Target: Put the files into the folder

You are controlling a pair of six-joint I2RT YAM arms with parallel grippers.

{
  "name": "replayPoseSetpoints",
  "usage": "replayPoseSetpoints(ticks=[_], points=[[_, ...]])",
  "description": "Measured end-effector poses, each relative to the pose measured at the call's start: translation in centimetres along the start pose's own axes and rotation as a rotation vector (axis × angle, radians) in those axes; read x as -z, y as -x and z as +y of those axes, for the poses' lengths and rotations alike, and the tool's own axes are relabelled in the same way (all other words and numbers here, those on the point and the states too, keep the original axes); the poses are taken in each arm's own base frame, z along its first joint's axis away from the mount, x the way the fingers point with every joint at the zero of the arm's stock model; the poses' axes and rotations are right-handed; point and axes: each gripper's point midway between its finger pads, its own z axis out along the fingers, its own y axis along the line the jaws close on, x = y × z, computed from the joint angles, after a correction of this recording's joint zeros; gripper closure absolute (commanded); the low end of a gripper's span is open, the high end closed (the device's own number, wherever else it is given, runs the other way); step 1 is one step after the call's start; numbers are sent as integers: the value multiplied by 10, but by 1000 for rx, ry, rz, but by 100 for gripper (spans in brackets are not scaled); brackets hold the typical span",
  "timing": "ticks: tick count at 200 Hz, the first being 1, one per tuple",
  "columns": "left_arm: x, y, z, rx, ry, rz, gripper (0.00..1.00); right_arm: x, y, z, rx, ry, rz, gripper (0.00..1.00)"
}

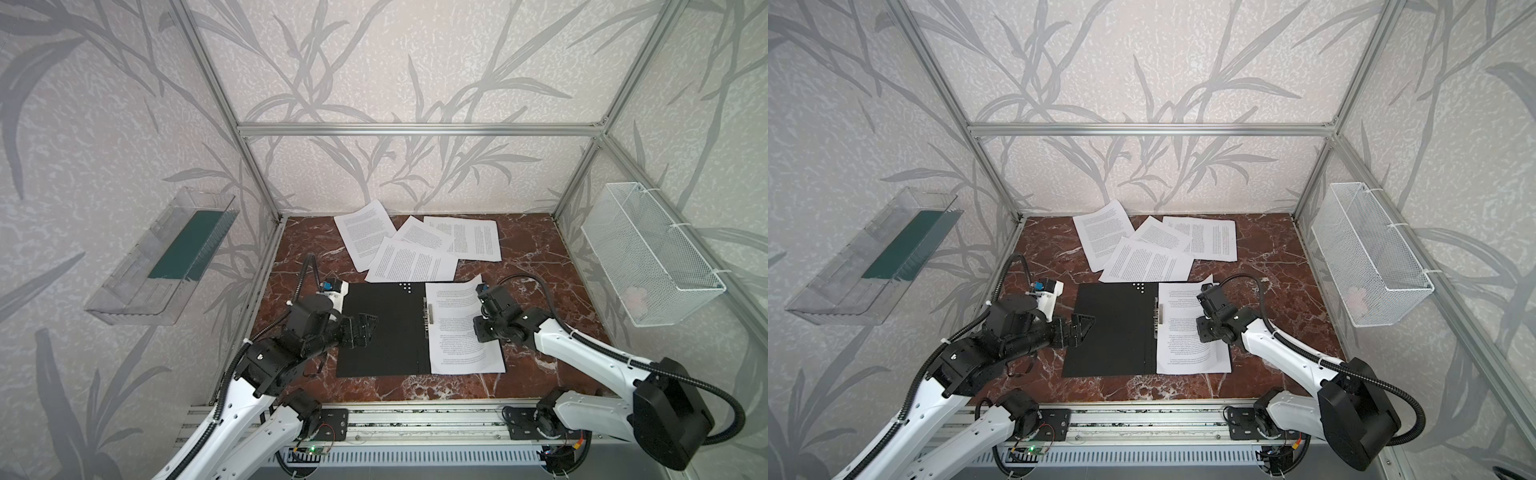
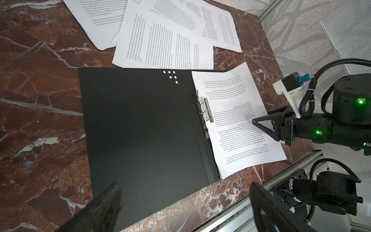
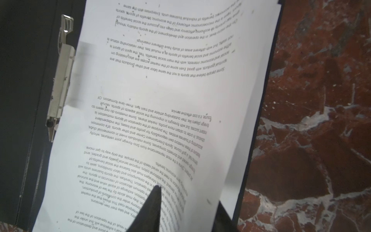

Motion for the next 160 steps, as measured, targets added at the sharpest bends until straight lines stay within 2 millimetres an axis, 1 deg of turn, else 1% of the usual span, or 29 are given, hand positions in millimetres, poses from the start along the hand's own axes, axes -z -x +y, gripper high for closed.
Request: replayPoseSetpoints(ticks=[22,38,55,86,109,123,132,143,160], points=[[-3,-1,1,1,7,13,1,-3,-1,-1,3,-9,9,63],[-6,-2,2,2,14,26,1,-3,0,-2,3,-17,8,59],[-9,-4,3,4,21,38,1,-3,0,-3,4,-24,5,46],[-13,-6,5,7,31,54,1,0,5,-11,-2,-67,-22,14],[-18,-8,6,18,38,68,1,8,14,-18,-17,-104,-69,0],[-26,-11,8,37,43,79,1,17,22,-20,-29,-117,-100,1],[-35,-14,10,56,45,84,1,24,28,-21,-34,-121,-125,1],[-48,-21,16,84,53,94,1,35,38,-20,-41,-111,-166,1],[-73,-37,30,136,90,133,1,53,53,-13,-54,-68,-232,1]])
